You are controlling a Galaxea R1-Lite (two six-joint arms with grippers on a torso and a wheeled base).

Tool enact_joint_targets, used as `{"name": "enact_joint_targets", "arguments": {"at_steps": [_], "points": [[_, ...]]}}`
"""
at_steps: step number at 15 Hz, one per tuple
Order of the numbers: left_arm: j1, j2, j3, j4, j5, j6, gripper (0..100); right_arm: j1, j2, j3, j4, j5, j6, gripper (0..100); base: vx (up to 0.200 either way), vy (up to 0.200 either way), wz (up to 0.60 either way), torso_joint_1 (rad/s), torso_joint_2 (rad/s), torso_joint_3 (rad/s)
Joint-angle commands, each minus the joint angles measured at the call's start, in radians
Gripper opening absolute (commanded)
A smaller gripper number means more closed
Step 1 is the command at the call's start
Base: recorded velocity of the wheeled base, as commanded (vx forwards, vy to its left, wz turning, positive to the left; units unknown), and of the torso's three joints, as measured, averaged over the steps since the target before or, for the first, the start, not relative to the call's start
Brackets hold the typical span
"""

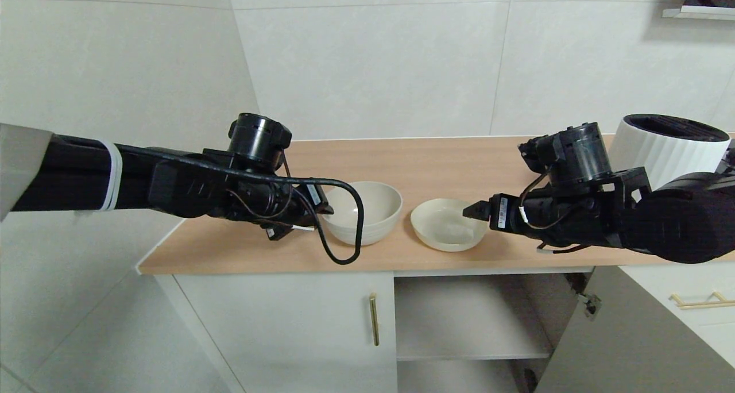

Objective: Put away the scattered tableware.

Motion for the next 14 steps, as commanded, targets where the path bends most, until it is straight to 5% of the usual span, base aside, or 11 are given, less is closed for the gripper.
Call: {"name": "enact_joint_targets", "arguments": {"at_steps": [1,14], "points": [[0.000,-0.008,0.000,0.001,0.001,-0.001,0,0.000,-0.002,0.000,0.000,0.000,0.000,100,0.000,0.000,0.00,0.000,0.00,0.000],[0.000,-0.038,0.009,0.002,-0.001,0.001,0,0.002,0.087,-0.038,-0.049,-0.150,-0.064,100,0.000,0.000,0.00,0.000,0.00,0.000]]}}
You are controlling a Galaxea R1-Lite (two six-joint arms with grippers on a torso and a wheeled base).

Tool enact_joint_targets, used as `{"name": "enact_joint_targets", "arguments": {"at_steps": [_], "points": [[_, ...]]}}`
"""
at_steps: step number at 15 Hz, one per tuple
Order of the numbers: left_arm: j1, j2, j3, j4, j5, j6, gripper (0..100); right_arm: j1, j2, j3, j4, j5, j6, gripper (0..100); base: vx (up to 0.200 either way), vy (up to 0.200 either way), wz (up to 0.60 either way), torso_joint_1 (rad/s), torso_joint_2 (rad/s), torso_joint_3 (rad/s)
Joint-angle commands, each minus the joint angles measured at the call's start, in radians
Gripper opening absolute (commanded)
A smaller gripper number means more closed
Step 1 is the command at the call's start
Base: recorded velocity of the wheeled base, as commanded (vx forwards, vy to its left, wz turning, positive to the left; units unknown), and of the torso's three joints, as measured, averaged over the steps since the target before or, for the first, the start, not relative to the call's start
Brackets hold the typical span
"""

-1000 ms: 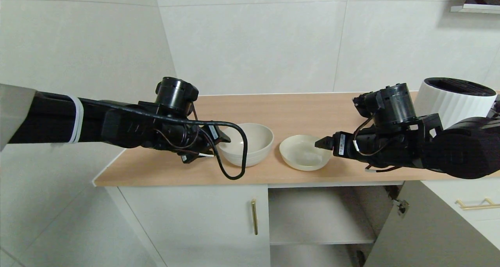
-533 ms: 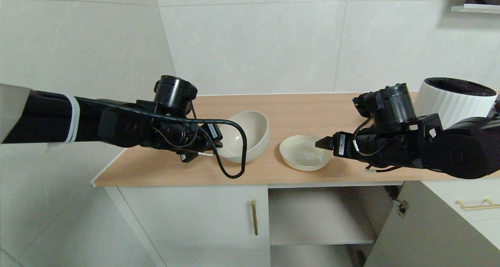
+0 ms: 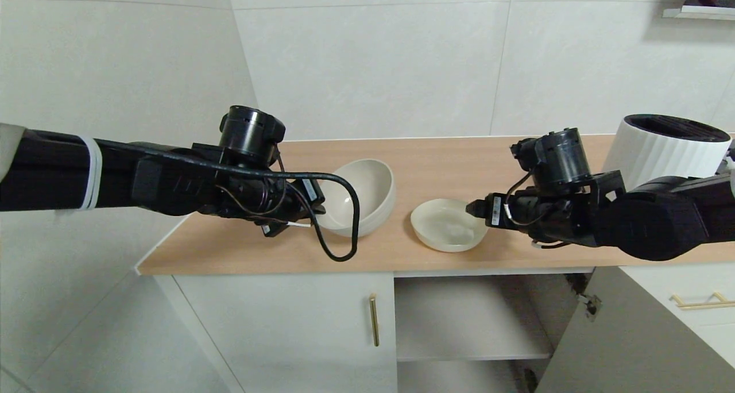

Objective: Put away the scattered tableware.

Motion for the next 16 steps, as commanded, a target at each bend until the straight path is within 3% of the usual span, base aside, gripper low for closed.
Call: {"name": "enact_joint_targets", "arguments": {"at_steps": [1,13,14,16], "points": [[0.000,-0.004,0.000,0.000,0.002,0.000,0,0.002,0.032,-0.006,-0.003,0.000,0.002,100,0.000,0.000,0.00,0.000,0.00,0.000],[0.000,-0.001,0.000,0.000,0.008,-0.002,0,0.003,0.098,-0.026,-0.004,-0.024,0.002,100,0.000,0.000,0.00,0.000,0.00,0.000],[0.000,-0.001,0.000,0.000,0.008,0.000,0,0.003,0.098,-0.026,-0.004,-0.024,0.002,0,0.000,0.000,0.00,0.000,0.00,0.000],[0.000,-0.001,0.000,0.000,0.008,0.000,0,0.003,0.096,-0.026,-0.004,-0.023,0.003,0,0.000,0.000,0.00,0.000,0.00,0.000]]}}
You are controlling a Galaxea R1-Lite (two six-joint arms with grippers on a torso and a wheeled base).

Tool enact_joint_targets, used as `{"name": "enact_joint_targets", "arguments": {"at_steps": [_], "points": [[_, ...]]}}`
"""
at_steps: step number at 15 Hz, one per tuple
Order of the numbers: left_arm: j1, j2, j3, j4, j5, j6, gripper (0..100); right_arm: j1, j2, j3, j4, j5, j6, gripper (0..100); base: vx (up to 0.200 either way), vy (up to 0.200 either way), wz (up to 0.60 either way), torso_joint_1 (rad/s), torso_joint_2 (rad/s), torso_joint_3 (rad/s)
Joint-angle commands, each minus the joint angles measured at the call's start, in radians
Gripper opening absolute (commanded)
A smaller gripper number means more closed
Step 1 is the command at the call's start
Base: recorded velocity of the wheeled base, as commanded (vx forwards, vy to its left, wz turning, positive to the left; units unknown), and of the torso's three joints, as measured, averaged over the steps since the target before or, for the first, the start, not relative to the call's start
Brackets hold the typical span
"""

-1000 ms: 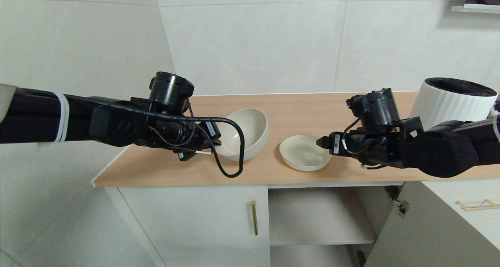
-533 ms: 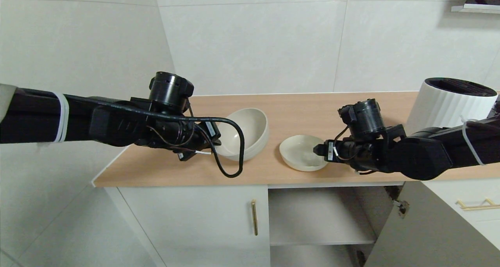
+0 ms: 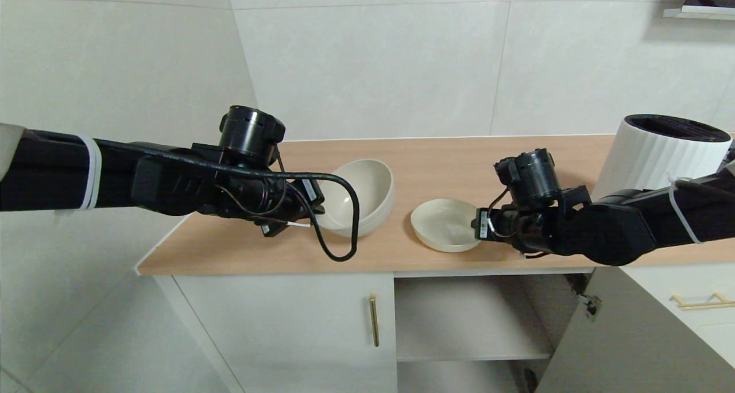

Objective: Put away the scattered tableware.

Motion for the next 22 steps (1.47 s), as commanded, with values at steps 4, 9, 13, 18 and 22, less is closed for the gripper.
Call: {"name": "enact_joint_targets", "arguments": {"at_steps": [4,9,13,18,22], "points": [[0.000,-0.001,0.000,0.000,0.000,0.000,0,0.000,-0.003,0.002,0.000,0.000,0.000,0,0.000,0.000,0.00,0.000,0.00,0.000],[0.000,-0.015,0.005,0.003,0.000,0.000,0,0.000,-0.027,0.009,0.000,-0.001,0.006,0,0.000,0.000,0.00,0.000,0.00,0.000],[0.000,-0.110,0.101,0.003,-0.005,0.007,0,0.000,-0.184,0.098,0.003,0.048,0.005,0,0.000,0.000,0.00,0.000,0.00,0.000],[0.000,-0.208,0.195,0.003,-0.008,0.023,0,0.000,-0.357,0.190,0.053,0.157,0.002,0,0.000,0.000,0.00,0.000,0.00,0.000],[0.000,-0.260,0.242,0.003,-0.026,0.085,0,0.000,-0.426,0.196,0.167,0.278,0.000,0,0.000,0.000,0.00,0.000,0.00,0.000]]}}
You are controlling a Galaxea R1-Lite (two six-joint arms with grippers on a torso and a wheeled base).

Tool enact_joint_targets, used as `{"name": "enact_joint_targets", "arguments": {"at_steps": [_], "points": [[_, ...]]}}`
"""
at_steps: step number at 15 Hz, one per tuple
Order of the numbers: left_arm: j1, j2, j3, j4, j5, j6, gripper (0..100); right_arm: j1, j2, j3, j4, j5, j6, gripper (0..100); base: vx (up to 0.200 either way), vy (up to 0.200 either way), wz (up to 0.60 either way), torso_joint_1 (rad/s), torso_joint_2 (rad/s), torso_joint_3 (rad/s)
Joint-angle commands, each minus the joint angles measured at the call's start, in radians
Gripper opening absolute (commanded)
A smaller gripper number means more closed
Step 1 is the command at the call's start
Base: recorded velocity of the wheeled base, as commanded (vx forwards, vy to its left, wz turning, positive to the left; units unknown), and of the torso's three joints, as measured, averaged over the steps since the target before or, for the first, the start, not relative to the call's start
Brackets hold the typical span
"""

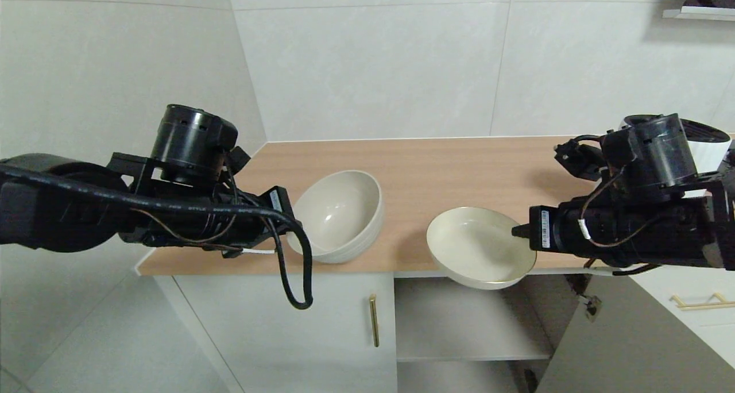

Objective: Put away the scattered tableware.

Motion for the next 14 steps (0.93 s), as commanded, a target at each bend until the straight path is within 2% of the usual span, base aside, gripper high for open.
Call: {"name": "enact_joint_targets", "arguments": {"at_steps": [1,2,6,14], "points": [[0.000,-0.026,0.011,0.000,-0.001,0.000,0,0.000,-0.041,0.002,0.007,0.005,0.000,0,0.000,0.000,0.00,0.000,0.00,0.000],[0.000,-0.023,0.011,0.002,-0.001,0.000,0,-0.001,-0.039,0.002,0.009,0.006,0.000,0,0.000,0.000,0.00,0.000,0.00,0.000],[-0.001,-0.014,0.012,0.002,-0.001,0.002,0,-0.003,-0.033,0.007,0.004,0.008,-0.002,0,-0.200,0.000,0.00,0.010,0.00,0.001],[-0.001,-0.012,0.012,0.003,-0.001,0.003,0,-0.004,-0.002,0.010,0.003,0.002,-0.003,0,0.000,0.000,0.00,0.000,0.00,0.000]]}}
